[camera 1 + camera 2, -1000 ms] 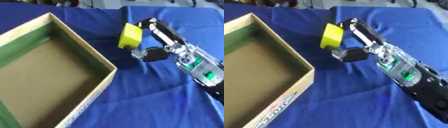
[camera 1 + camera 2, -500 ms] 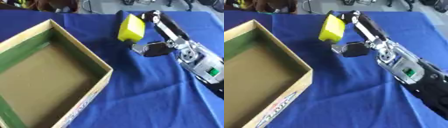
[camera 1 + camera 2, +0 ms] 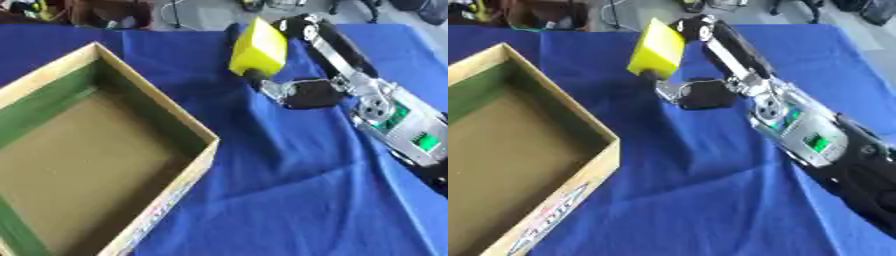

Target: Pick up objects on the table and place them in the box.

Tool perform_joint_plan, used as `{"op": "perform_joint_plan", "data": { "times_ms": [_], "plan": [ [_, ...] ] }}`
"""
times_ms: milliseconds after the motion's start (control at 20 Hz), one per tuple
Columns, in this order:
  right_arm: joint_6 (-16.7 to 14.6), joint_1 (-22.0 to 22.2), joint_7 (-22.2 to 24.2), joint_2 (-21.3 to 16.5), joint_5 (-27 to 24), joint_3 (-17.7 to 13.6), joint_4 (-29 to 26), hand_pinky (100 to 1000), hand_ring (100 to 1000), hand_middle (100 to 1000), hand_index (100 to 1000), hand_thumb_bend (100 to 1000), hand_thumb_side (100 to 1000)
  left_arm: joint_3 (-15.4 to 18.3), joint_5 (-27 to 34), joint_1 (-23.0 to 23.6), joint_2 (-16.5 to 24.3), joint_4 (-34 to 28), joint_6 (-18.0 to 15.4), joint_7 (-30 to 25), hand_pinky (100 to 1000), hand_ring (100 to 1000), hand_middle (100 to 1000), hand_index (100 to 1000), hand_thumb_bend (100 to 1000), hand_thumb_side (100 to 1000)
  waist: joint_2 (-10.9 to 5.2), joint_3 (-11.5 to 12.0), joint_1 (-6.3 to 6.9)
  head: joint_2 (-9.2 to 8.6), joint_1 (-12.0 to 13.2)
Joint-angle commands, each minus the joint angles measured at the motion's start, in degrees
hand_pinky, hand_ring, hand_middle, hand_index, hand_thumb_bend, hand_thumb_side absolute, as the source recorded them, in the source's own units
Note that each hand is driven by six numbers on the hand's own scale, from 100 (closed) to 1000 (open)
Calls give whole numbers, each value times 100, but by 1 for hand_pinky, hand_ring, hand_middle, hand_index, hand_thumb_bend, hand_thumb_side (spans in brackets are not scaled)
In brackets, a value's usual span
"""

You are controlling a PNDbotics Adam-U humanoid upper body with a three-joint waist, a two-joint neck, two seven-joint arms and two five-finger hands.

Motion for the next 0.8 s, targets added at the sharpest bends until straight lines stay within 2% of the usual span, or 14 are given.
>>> {"op": "perform_joint_plan", "data": {
  "times_ms": [50, 400, 500, 550, 600, 800],
  "plan": [
    [-123, -140, -4, -275, -86, 20, -116, 757, 722, 429, 517, 100, 520, 44, 32, 4, 108, -77, 28, -6, 181, 316, 504, 515, 100, 886, -227, 23, -3, 71, -53],
    [-319, -601, 247, -257, -200, 376, -116, 749, 715, 413, 509, 100, 518, 8, 112, -34, 86, -77, 80, -35, 187, 320, 505, 518, 100, 887, -381, 232, -58, 238, -96],
    [-375, -718, 312, -239, -228, 462, -116, 748, 714, 412, 509, 100, 518, 6, 136, -56, 76, -77, 88, -36, 188, 321, 505, 519, 100, 887, -411, 334, -99, 251, -116],
    [-394, -766, 346, -228, -243, 501, -116, 748, 714, 408, 508, 100, 488, 7, 147, -71, 72, -77, 85, -29, 191, 323, 505, 519, 100, 885, -420, 385, -118, 247, -129],
    [-401, -816, 382, -216, -247, 539, -116, 748, 714, 409, 508, 100, 519, 7, 157, -90, 67, -77, 77, -17, 190, 323, 505, 520, 100, 884, -423, 438, -138, 238, -152],
    [-357, -952, 526, -164, -228, 672, -116, 748, 716, 403, 507, 100, 519, 42, 202, -153, 40, -77, -21, 153, 197, 330, 507, 526, 100, 882, -414, 624, -191, 212, -261]
  ]
}}
